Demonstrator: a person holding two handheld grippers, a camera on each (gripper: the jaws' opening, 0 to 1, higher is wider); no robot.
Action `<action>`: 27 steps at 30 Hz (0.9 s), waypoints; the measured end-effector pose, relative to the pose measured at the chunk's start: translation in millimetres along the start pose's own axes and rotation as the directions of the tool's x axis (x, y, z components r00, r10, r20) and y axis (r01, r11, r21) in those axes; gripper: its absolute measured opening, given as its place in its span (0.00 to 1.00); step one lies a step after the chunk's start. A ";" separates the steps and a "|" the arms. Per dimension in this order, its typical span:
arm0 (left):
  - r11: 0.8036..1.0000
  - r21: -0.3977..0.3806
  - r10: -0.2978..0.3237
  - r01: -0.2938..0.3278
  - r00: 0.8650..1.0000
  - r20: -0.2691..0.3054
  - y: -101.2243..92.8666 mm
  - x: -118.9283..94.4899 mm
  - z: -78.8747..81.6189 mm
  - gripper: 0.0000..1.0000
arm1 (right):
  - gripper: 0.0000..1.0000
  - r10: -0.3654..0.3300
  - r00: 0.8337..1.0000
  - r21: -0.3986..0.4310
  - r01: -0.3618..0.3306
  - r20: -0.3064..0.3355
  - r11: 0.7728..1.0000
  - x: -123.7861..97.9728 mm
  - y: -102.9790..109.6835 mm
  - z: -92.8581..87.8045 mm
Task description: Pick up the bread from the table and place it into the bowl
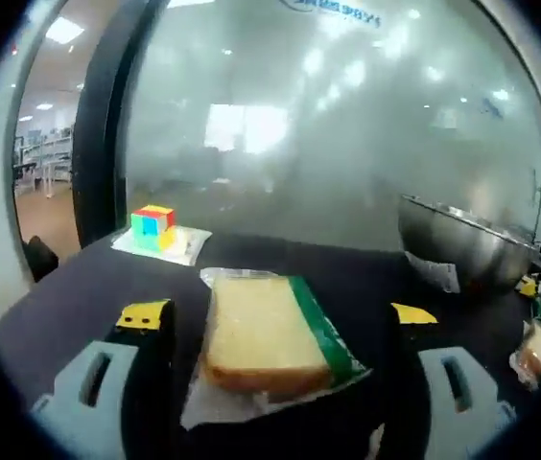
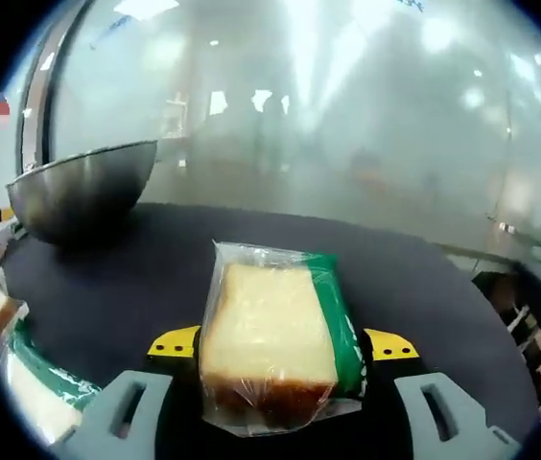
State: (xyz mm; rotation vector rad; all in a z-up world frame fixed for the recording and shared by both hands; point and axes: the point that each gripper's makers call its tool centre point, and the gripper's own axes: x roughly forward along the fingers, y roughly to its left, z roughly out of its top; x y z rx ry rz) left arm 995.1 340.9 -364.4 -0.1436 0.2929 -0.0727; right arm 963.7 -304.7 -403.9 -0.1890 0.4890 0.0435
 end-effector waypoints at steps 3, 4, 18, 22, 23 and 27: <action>1.000 0.023 -0.002 0.005 0.989 -0.148 -1.7 15.4 -13.3 0.84 | 0.61 0.011 1.000 -0.004 -0.011 -0.008 1.000 -5.7 2.2 -2.2; 0.999 0.040 0.006 0.002 0.983 -0.182 -1.5 17.3 -17.7 0.84 | 0.62 0.014 1.000 -0.004 -0.014 -0.008 1.000 -5.4 1.7 -2.3; 0.984 0.160 0.142 -0.078 0.888 -0.437 5.0 32.6 -46.6 0.69 | 0.63 0.035 0.999 -0.019 -0.035 -0.010 0.999 -11.9 10.2 -4.2; 0.983 0.168 0.145 -0.072 0.868 -0.475 3.7 38.9 -45.0 0.63 | 0.64 0.040 0.999 -0.021 -0.040 -0.022 0.999 -6.0 8.5 -6.5; 0.983 0.169 0.144 -0.070 0.865 -0.481 3.1 39.3 -44.7 0.62 | 0.65 0.039 0.999 -0.013 -0.040 -0.021 0.999 -7.8 8.8 -7.5; 0.983 0.177 0.138 -0.055 0.854 -0.502 7.2 48.1 -38.8 0.58 | 0.68 0.049 0.999 0.004 -0.049 -0.015 0.999 -4.5 6.4 -5.0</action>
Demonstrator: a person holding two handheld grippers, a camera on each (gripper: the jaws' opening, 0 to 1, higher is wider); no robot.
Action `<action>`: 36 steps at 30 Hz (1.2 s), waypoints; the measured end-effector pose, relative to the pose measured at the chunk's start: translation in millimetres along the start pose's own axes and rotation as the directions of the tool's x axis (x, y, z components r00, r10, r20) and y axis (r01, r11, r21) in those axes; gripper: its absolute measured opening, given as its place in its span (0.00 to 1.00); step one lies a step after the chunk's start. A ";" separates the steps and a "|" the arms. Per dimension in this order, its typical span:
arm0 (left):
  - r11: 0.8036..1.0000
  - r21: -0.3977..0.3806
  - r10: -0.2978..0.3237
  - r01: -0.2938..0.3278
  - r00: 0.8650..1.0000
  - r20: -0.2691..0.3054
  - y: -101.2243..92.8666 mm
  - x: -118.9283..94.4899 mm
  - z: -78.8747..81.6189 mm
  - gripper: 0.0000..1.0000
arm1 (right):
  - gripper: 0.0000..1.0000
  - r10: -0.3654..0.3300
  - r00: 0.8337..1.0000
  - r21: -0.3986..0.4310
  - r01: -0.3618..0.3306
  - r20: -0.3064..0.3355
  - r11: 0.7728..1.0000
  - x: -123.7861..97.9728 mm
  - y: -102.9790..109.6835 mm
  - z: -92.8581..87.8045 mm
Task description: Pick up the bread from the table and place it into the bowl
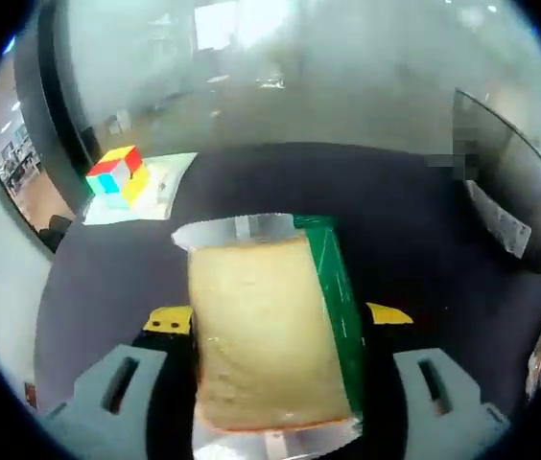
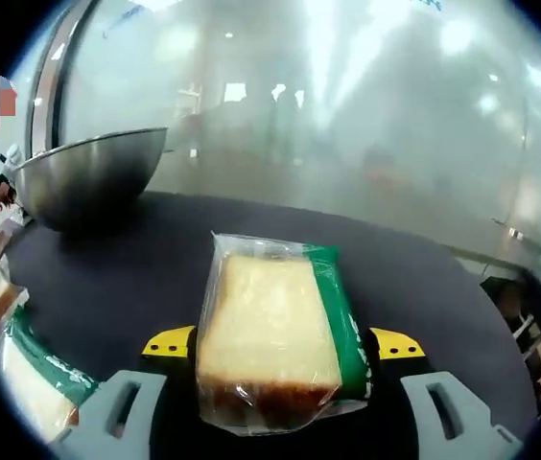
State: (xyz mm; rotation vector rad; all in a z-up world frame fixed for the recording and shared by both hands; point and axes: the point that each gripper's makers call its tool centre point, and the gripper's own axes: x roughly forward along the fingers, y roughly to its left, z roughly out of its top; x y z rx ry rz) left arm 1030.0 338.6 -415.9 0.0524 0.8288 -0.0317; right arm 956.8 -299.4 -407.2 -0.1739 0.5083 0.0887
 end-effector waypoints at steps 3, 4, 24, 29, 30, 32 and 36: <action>1.000 0.018 -0.001 0.001 1.000 0.002 -9.9 -10.8 -10.0 0.56 | 0.74 0.015 1.000 0.041 -0.015 -0.002 0.999 -1.2 -1.4 4.6; 1.000 0.027 -0.003 0.002 1.000 0.003 -10.9 -11.3 -9.8 0.56 | 0.77 0.018 1.000 0.020 -0.018 0.016 1.000 -2.8 0.4 10.4; 0.993 0.071 -0.093 0.089 0.994 0.054 -20.8 -16.5 -10.0 0.52 | 0.58 0.041 0.935 0.075 -0.015 -0.352 0.997 30.9 9.5 3.0; 0.989 0.081 -0.125 0.120 0.990 0.066 -24.6 -18.9 -12.4 0.52 | 0.55 0.018 0.937 0.068 0.007 -0.348 0.998 30.5 8.0 5.3; 0.989 0.083 -0.132 0.126 0.989 0.068 -25.8 -20.7 -14.1 0.52 | 0.54 0.014 0.939 0.066 0.010 -0.343 0.998 27.4 8.1 5.6; 0.988 0.083 -0.136 0.130 0.988 0.072 -24.3 -19.6 -13.1 0.52 | 0.54 0.010 0.944 0.071 0.015 -0.330 0.997 22.0 8.4 6.6; 0.988 0.057 -0.146 0.141 0.983 0.111 -26.1 -30.2 -17.0 0.52 | 0.54 0.042 0.956 0.101 -0.013 -0.289 0.995 14.4 13.4 14.1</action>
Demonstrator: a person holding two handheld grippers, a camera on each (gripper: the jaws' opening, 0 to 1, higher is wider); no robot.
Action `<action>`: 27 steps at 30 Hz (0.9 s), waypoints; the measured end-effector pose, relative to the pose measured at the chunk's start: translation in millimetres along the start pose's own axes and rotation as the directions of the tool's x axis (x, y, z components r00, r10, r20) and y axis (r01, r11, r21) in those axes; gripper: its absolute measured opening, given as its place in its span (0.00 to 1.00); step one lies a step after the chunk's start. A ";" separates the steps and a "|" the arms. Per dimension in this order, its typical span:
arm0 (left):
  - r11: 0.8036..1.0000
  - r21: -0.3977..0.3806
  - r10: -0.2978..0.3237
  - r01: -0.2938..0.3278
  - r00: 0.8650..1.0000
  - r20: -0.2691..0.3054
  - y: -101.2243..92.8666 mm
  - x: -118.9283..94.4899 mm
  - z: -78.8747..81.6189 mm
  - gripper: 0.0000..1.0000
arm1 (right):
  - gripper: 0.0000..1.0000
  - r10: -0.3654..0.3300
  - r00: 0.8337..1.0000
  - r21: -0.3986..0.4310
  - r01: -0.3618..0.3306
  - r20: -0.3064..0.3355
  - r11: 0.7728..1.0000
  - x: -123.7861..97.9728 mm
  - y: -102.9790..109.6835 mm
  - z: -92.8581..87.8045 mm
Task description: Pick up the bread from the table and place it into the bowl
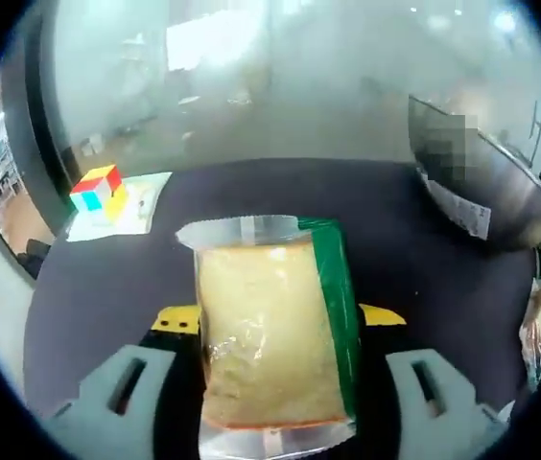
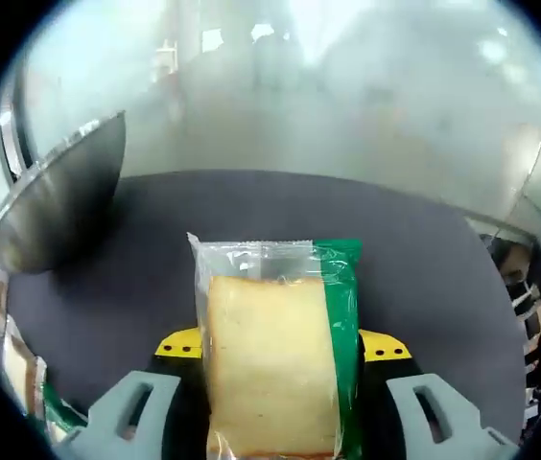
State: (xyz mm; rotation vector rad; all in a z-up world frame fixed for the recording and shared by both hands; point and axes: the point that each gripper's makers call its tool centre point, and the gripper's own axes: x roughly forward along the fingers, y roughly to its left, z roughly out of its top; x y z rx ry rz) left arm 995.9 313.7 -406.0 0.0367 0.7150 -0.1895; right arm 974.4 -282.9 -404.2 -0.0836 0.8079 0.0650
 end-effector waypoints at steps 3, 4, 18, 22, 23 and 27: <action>1.000 0.004 -0.007 0.007 1.000 -0.009 0.6 -1.5 1.5 0.51 | 0.54 0.002 1.000 -0.019 -0.002 0.018 1.000 -6.1 -3.0 11.0; 1.000 0.009 -0.006 0.006 1.000 -0.009 0.0 -4.3 2.2 0.51 | 0.54 0.000 1.000 -0.027 0.001 0.022 1.000 -8.6 -3.2 14.7; 0.977 0.213 -0.054 0.016 0.983 0.174 -52.2 -63.4 115.6 0.51 | 0.54 0.063 0.989 -0.103 -0.050 0.132 0.993 -48.8 21.5 51.0; 0.943 0.323 -0.169 0.085 0.956 0.240 -106.2 -81.1 157.0 0.51 | 0.54 0.089 0.984 -0.104 -0.073 0.151 0.992 -54.4 26.7 57.5; 0.936 0.330 -0.211 0.122 0.946 0.248 -121.3 -84.3 165.3 0.51 | 0.54 0.091 0.981 -0.150 -0.065 0.171 0.987 -58.7 28.1 63.8; 0.928 0.325 -0.265 0.183 0.937 0.227 -161.8 -89.3 181.2 0.51 | 0.54 0.071 0.976 -0.228 -0.023 0.205 0.973 -77.0 35.3 78.6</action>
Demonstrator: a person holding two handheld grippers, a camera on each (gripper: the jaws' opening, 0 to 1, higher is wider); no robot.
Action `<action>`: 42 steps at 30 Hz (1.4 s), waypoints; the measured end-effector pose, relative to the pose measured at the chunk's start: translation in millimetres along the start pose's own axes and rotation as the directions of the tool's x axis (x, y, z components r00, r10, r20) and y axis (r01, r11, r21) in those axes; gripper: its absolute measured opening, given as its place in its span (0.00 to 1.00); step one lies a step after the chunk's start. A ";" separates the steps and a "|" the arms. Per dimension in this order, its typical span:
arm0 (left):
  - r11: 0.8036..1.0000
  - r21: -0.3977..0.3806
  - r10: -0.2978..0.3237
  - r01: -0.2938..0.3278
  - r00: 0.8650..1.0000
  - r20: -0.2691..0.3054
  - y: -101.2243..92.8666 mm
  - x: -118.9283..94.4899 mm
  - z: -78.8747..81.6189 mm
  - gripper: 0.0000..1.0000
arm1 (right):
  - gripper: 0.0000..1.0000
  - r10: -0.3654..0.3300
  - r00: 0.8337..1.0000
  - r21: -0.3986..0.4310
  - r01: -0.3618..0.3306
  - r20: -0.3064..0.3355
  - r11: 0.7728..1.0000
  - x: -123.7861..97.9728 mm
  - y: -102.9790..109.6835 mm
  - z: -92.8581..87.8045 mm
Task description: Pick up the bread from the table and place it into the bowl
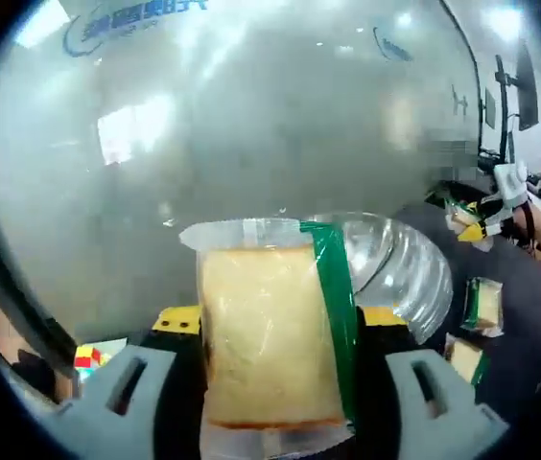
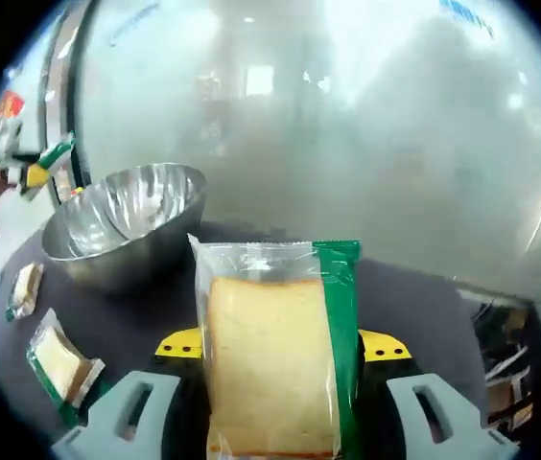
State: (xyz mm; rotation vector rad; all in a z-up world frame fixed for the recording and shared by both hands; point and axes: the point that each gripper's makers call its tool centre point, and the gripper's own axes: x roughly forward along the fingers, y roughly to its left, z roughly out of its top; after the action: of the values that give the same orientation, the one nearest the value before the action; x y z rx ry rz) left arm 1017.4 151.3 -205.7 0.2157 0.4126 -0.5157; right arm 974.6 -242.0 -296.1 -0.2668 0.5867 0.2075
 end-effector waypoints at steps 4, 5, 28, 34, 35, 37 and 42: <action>0.999 0.042 -0.024 0.024 1.000 0.007 -25.4 16.4 26.1 0.51 | 0.54 0.011 1.000 -0.023 -0.010 0.017 1.000 -7.1 9.4 13.3; 0.999 0.047 -0.029 0.029 1.000 0.006 -29.1 20.4 30.5 0.51 | 0.54 0.012 1.000 -0.032 -0.011 0.026 0.999 -10.5 12.9 16.1; 0.991 0.099 -0.090 0.088 0.996 0.022 -39.9 50.3 -0.9 0.66 | 0.55 0.087 0.993 -0.093 -0.079 0.085 0.992 -15.4 43.2 47.6; 0.991 0.116 -0.073 0.071 0.997 0.014 -19.0 36.6 -14.2 0.67 | 0.55 0.074 0.993 -0.146 -0.060 0.092 0.987 -16.2 53.1 75.2; 0.991 0.114 -0.077 0.075 0.997 0.013 -21.5 30.4 -18.1 0.68 | 0.55 0.073 0.993 -0.154 -0.058 0.091 0.986 -15.4 54.8 81.2; 0.988 0.131 -0.087 0.086 0.996 0.003 -25.4 20.1 -26.3 0.71 | 0.55 0.074 0.993 -0.163 -0.057 0.097 0.985 -14.6 57.6 89.0; 0.987 0.141 -0.083 0.079 0.996 0.027 -10.0 -4.7 -37.9 0.71 | 0.55 0.096 0.990 -0.175 -0.077 0.105 0.982 -6.2 76.2 106.2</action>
State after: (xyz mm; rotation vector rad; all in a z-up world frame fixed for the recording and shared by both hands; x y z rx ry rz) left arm 996.1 156.3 -238.6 0.3258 0.3548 -0.6279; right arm 1004.0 -138.3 -221.9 -0.3930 0.4694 0.3558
